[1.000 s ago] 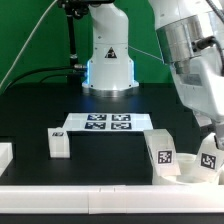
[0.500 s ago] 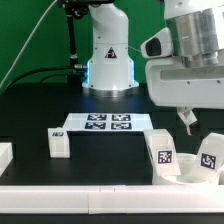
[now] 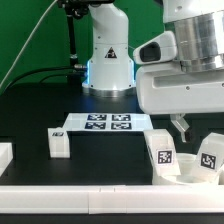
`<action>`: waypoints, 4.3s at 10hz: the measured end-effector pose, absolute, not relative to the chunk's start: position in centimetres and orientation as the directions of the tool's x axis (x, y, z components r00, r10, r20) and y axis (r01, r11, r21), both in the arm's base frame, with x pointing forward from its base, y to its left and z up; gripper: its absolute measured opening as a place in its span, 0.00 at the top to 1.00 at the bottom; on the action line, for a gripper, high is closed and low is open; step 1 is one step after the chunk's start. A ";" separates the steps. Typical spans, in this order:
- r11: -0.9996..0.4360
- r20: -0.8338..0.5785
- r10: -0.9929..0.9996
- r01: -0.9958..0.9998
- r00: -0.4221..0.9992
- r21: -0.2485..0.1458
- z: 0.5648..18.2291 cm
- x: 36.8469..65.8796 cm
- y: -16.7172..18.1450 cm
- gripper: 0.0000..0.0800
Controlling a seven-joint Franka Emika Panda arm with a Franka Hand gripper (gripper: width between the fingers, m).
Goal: Assemble stool
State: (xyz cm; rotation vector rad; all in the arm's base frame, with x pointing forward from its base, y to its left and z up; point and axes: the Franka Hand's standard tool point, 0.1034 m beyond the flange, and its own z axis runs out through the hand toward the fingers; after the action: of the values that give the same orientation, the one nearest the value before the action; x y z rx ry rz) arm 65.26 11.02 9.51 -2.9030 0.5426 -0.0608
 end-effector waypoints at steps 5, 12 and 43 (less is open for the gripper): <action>-0.955 0.086 0.283 0.289 0.955 -0.069 9.4 65.1 11.6 0.19; -0.742 0.077 0.670 0.670 0.738 0.042 6.6 64.9 12.0 0.19; -0.170 0.102 -0.982 -0.982 0.162 -0.083 7.2 63.5 3.7 0.31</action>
Offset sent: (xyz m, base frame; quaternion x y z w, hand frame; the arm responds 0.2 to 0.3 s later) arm 0.0000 0.0000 0.0000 0.0000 0.0000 -0.1296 0.9916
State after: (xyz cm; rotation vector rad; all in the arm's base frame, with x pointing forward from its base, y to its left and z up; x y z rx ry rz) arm 63.51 3.66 7.18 -2.3960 2.0252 -0.2070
